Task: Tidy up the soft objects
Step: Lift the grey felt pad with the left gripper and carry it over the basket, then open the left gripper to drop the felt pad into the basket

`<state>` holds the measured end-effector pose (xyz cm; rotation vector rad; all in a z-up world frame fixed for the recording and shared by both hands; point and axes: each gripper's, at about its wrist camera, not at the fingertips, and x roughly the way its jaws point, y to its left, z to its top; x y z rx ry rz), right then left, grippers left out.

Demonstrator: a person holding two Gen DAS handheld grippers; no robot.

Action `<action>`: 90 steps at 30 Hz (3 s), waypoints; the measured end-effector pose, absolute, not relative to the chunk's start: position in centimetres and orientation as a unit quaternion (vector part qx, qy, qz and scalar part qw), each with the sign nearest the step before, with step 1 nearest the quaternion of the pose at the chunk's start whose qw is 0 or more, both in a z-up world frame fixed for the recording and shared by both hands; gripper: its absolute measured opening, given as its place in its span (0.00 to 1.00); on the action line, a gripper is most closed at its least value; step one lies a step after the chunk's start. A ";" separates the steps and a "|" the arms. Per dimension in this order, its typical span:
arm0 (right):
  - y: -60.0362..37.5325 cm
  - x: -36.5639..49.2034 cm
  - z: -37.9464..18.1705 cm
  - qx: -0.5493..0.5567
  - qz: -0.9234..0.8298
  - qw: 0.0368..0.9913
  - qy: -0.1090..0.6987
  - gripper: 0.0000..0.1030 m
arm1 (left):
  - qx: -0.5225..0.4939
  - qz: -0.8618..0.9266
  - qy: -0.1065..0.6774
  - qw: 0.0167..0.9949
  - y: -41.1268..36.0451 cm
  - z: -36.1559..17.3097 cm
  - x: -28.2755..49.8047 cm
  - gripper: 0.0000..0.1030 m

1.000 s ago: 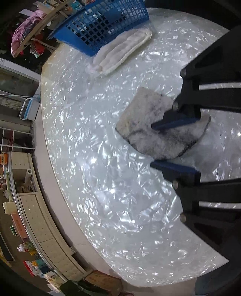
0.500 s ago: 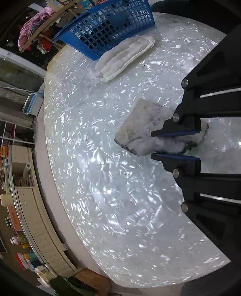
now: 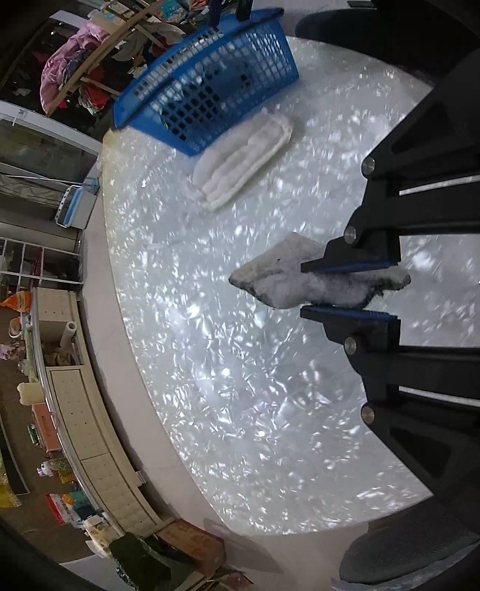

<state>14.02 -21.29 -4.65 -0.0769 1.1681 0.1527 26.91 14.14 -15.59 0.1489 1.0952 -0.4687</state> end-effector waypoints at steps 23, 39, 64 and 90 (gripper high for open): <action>-24.0 8.7 -3.7 -0.027 0.066 0.862 0.501 1.00 | 0.068 -0.288 0.476 0.828 1.4 -5.4 16.1 0.14; -26.0 8.4 -3.2 -0.010 0.093 0.875 0.474 1.00 | 0.124 -0.349 0.462 0.806 -10.3 -3.7 14.7 0.14; -27.8 9.4 -4.4 0.003 0.096 0.869 0.486 1.00 | 0.164 -0.375 0.493 0.768 -19.6 -8.9 18.8 0.14; -27.0 9.2 -3.8 0.023 0.115 0.864 0.489 1.00 | 0.189 -0.327 0.479 0.792 -18.2 -8.9 19.3 0.70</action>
